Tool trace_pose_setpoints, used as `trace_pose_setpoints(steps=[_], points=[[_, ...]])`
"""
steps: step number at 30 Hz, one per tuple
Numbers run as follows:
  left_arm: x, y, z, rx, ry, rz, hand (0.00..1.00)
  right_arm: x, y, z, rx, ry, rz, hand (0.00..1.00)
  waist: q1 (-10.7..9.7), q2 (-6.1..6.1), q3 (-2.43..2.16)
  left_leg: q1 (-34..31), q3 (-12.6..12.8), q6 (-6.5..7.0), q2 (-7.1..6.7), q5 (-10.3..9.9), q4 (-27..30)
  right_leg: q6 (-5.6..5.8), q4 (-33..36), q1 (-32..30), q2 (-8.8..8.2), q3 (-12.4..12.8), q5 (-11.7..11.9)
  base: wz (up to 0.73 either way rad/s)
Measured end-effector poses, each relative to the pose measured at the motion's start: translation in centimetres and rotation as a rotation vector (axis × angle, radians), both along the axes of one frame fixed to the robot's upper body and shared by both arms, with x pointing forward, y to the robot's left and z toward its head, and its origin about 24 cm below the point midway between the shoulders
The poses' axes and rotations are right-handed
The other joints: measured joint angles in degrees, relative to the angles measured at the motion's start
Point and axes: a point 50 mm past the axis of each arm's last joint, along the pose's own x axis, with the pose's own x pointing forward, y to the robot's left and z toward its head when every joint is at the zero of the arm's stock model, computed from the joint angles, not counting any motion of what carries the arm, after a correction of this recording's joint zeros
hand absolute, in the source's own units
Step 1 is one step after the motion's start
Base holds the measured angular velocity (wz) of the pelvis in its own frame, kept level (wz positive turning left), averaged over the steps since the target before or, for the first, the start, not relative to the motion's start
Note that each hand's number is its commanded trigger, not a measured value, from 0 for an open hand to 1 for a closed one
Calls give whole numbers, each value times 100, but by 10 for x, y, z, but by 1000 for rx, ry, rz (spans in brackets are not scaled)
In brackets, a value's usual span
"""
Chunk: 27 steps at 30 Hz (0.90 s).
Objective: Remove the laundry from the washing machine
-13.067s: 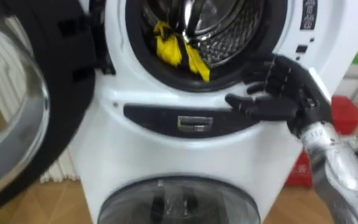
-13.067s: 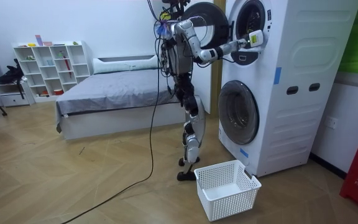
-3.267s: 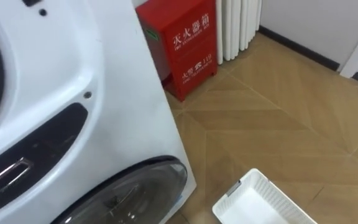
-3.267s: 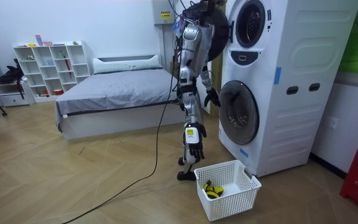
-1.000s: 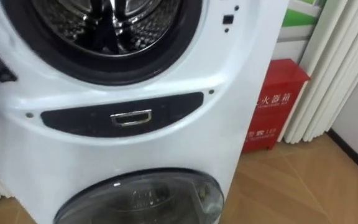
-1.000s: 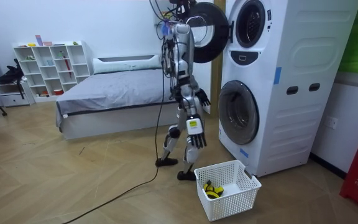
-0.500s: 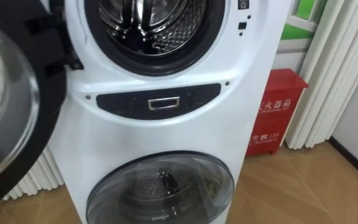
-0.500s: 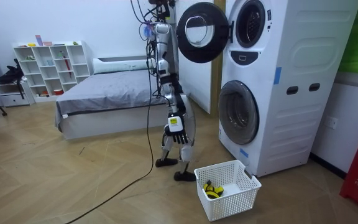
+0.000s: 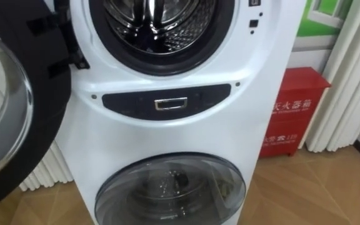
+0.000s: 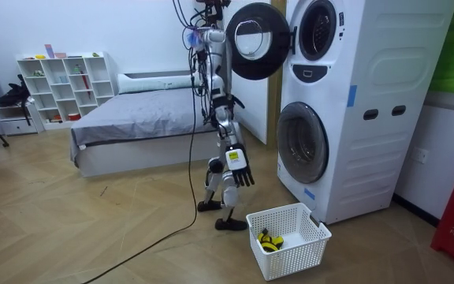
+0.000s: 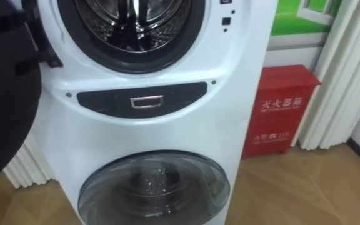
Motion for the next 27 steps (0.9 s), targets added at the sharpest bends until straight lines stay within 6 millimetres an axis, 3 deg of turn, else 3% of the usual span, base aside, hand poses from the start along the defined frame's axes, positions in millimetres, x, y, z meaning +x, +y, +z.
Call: trace_pose_setpoints(steps=[2,6,10,14,22,27], points=[[3,7,13,20,-79,69,0,-3,-2,2,-11,-3,2,0,175,-3,-3,-2,0,-2,6,2,9,1,-3,3,-1,-10,-6,0],[3,19,33,68,-166,161,0,-7,-3,3,-18,-1,8,0,262,-24,-5,-4,-112,-4,4,3,14,5,-3,44,-46,-125,-37,15],[6,36,68,181,-280,244,0,-15,-5,4,-30,21,-22,0,482,-42,-7,-17,-187,-5,-3,3,14,9,2,57,-94,-159,-74,9],[-4,58,95,292,-314,358,0,-20,-8,7,-66,32,-20,0,501,-14,-4,-18,-250,-5,-17,3,58,6,12,90,-105,-174,-89,7],[3,62,135,409,-449,367,0,-14,-9,8,-64,9,8,0,469,-7,-13,-59,-414,-3,-52,0,24,22,12,103,-101,-239,-107,9],[2,68,162,514,-526,399,0,-23,-12,10,-82,35,23,0,460,50,-44,-87,-425,-5,-46,5,84,15,25,73,-106,-247,-113,0]])
